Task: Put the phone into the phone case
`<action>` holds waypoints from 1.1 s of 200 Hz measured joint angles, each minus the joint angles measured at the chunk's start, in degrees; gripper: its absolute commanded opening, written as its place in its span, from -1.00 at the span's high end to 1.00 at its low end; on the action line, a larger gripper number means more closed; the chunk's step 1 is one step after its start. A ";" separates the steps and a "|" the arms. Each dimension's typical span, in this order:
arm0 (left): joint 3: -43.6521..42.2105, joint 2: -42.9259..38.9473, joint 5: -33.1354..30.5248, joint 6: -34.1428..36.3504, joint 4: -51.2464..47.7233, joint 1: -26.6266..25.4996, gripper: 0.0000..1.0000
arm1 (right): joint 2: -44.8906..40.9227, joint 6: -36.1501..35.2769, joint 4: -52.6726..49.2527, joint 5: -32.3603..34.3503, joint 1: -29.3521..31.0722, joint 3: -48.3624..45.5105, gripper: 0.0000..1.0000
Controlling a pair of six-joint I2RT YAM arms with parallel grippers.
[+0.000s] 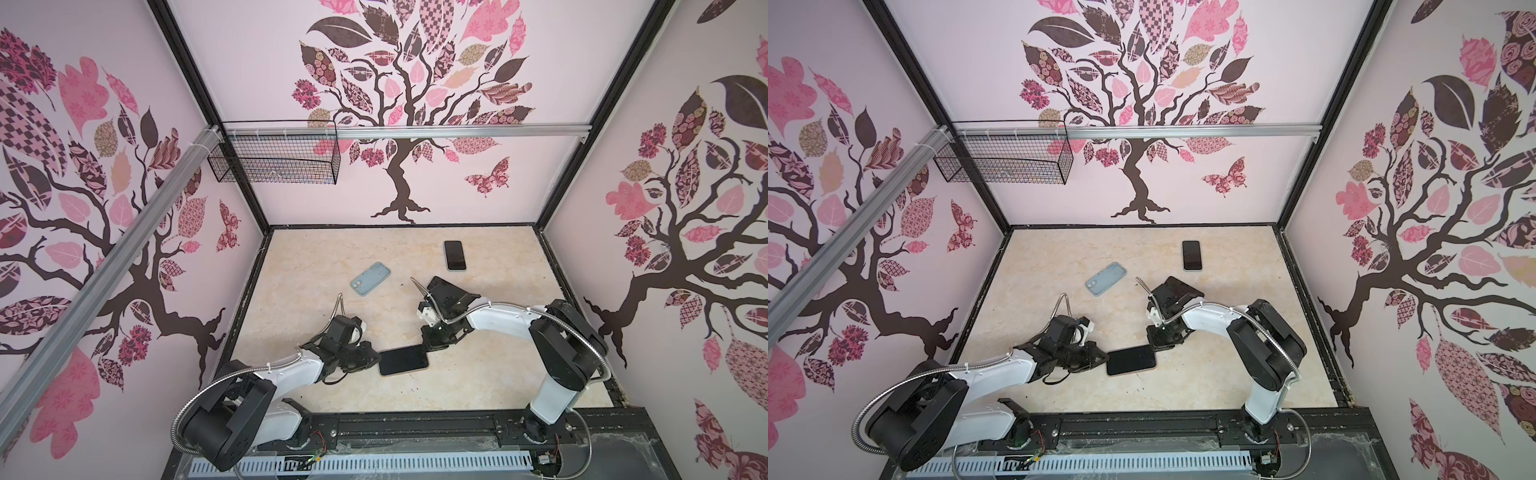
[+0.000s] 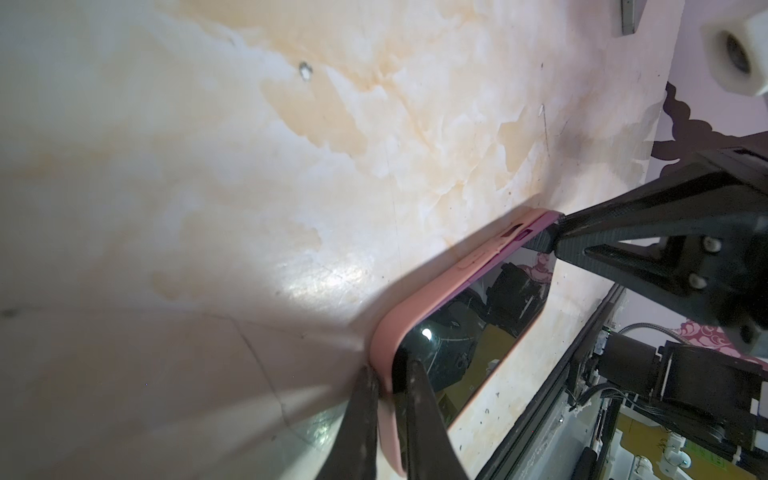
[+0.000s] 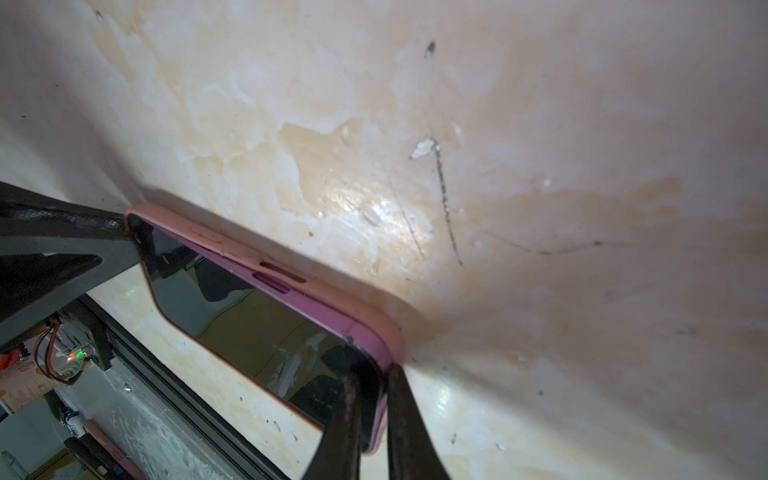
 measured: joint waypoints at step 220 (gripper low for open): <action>-0.09 -0.59 -0.48 -0.59 -0.31 0.00 0.78 | 3.41 3.67 -7.52 9.31 4.94 6.08 0.82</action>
